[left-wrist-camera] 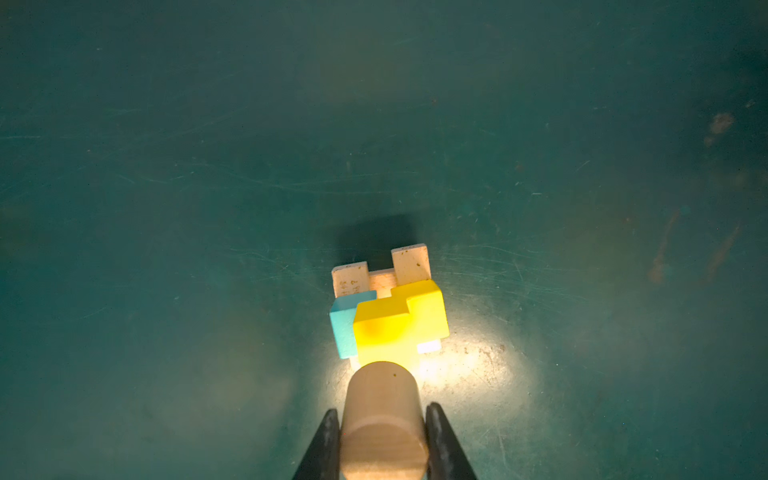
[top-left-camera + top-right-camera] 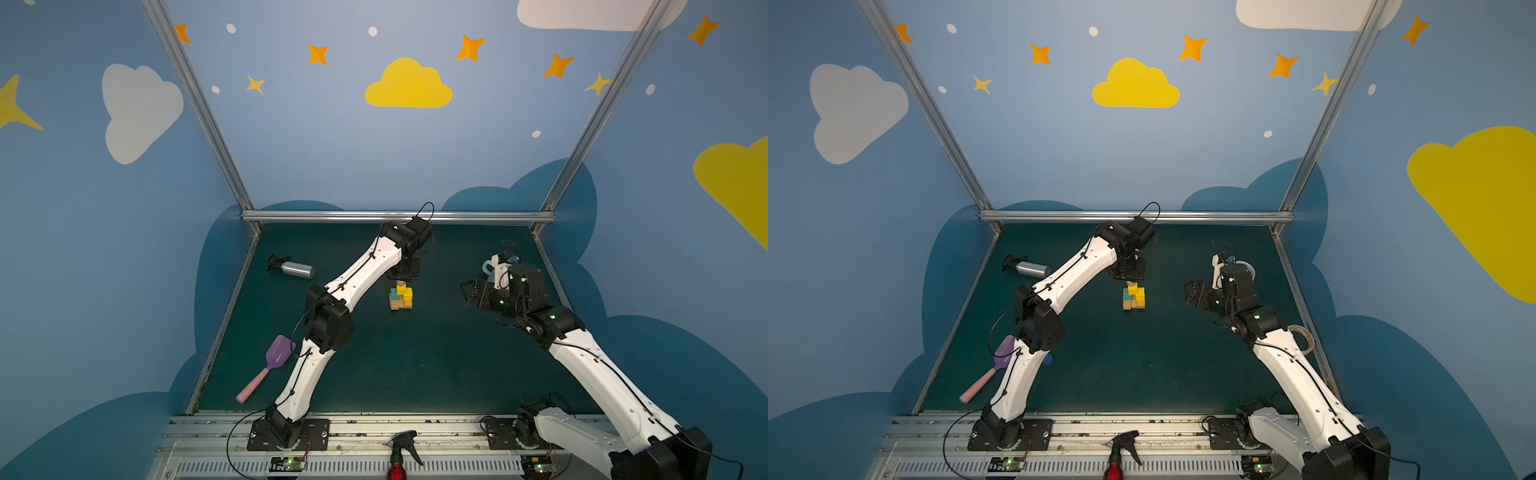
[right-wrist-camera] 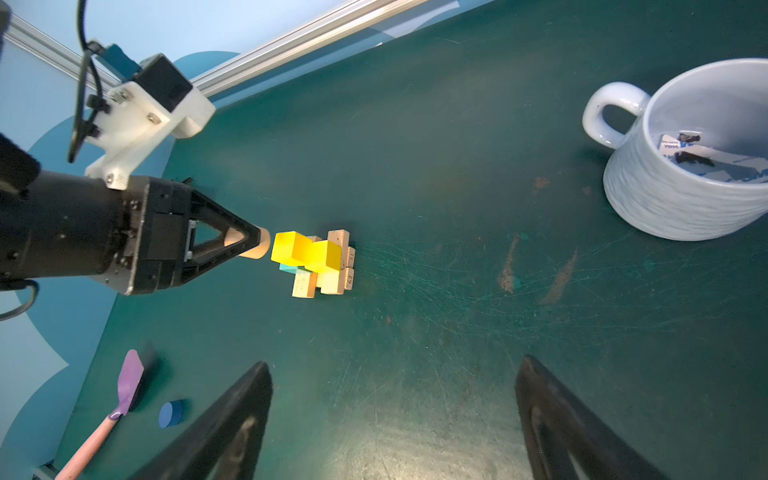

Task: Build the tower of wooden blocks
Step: 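Position the wooden cylinder above the yellow cubes with the left gripper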

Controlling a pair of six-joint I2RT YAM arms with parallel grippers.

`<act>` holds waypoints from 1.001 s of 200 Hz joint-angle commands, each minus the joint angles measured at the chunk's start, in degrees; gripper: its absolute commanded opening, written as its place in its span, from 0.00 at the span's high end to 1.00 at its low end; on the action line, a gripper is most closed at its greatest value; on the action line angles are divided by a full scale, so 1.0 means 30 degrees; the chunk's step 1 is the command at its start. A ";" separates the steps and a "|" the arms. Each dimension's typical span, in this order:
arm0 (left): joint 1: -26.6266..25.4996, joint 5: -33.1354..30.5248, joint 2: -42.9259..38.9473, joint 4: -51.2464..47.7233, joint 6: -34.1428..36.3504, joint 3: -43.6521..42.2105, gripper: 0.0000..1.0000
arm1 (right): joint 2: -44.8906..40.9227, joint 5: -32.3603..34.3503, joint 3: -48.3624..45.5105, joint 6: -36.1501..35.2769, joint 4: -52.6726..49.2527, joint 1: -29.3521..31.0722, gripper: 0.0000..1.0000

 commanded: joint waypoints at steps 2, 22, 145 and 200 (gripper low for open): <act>-0.0056 0.0179 0.0393 -0.0371 0.0155 0.0458 0.95 | -0.0162 -0.0226 -0.0155 -0.0070 -0.0014 -0.0134 0.10; -0.0054 0.0314 0.0590 -0.0471 0.0150 0.0599 0.95 | -0.0170 -0.0253 -0.0155 -0.0067 -0.0016 -0.0202 0.10; -0.0056 0.0018 0.1547 -0.1074 0.0333 0.1750 0.94 | -0.0258 -0.0663 -0.0564 0.0080 0.0099 -0.0607 0.10; -0.0042 -0.0254 0.1640 -0.1133 0.0194 0.1778 0.94 | -0.0287 -0.0868 -0.0565 0.0144 0.0121 -0.0669 0.10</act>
